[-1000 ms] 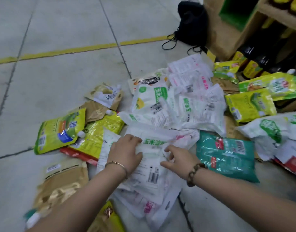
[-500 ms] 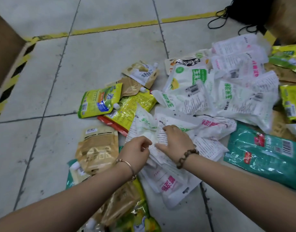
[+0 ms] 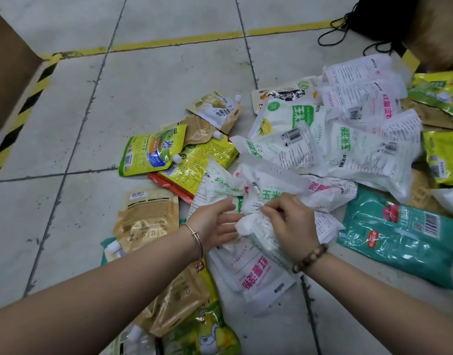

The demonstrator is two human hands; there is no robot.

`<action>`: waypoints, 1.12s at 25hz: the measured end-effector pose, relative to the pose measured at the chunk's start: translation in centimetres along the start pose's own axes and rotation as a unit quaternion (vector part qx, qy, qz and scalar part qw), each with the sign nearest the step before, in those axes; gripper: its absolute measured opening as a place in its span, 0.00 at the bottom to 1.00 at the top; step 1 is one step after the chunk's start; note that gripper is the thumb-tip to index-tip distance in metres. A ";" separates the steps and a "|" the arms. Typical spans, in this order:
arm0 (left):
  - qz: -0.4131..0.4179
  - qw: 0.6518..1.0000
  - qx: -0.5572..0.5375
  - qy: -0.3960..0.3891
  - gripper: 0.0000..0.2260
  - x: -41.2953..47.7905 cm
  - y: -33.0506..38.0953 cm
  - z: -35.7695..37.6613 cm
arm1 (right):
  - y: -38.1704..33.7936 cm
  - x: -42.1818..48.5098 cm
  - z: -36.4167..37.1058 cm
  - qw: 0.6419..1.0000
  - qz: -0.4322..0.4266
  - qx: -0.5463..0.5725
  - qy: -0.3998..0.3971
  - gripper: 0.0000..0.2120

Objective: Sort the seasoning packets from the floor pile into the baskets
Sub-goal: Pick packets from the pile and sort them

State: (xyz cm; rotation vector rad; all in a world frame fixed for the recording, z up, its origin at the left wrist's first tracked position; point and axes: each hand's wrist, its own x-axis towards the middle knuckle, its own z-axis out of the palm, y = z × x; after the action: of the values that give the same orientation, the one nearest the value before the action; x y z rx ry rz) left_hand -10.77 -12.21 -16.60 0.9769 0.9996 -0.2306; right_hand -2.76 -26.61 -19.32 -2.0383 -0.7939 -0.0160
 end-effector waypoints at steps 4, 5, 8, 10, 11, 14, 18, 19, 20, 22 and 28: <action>-0.028 0.993 -0.049 -0.099 0.20 -0.8 -0.2 1.2 | -2.7 -0.8 0.8 0.977 -0.211 -0.031 -0.022 0.11; -0.010 0.998 -0.034 -0.056 0.17 -0.8 -0.3 1.1 | -2.8 -0.8 0.9 0.975 -0.217 -0.026 -0.037 0.11; 0.083 0.992 -0.017 0.096 0.08 -0.4 -0.4 0.2 | -2.0 0.7 0.7 0.996 -0.031 0.080 -0.032 0.09; 0.155 0.976 -0.019 0.150 0.06 -0.6 -0.2 -0.9 | -0.7 1.6 0.5 0.969 0.171 0.175 0.020 0.05; 0.175 0.969 -0.033 0.172 0.05 -0.9 0.0 -1.7 | 0.3 1.8 0.7 0.951 0.251 0.180 0.018 0.04; 0.161 0.954 -0.094 0.235 0.09 -1.2 0.5 -4.7 | 3.2 1.0 1.6 0.928 0.319 -0.039 -0.191 0.19; 0.140 0.949 -0.105 0.261 0.16 -1.4 0.3 -6.6 | 3.5 -0.2 3.6 0.882 0.267 -0.212 -0.325 0.44; 0.143 0.949 -0.101 0.263 0.16 -1.6 0.1 -6.5 | 3.2 -0.5 4.1 0.879 0.246 -0.250 -0.322 0.45; 0.143 0.949 -0.100 0.264 0.16 -1.8 -0.1 -6.3 | 3.1 -0.7 4.6 0.879 0.219 -0.288 -0.311 0.46; 0.131 0.952 -0.101 0.259 0.15 -1.9 -0.6 -6.1 | 3.2 -0.7 5.2 0.885 0.195 -0.310 -0.288 0.46; 0.081 0.962 -0.078 0.248 0.15 -2.2 -1.2 -5.5 | 2.4 -2.1 5.3 0.851 0.371 -0.037 -0.369 0.23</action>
State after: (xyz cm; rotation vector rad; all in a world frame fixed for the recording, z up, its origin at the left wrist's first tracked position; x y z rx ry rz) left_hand -15.97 -9.16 -16.56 0.9848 1.3622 0.2410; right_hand -4.61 -24.58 -24.80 -2.3053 -0.3723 1.2515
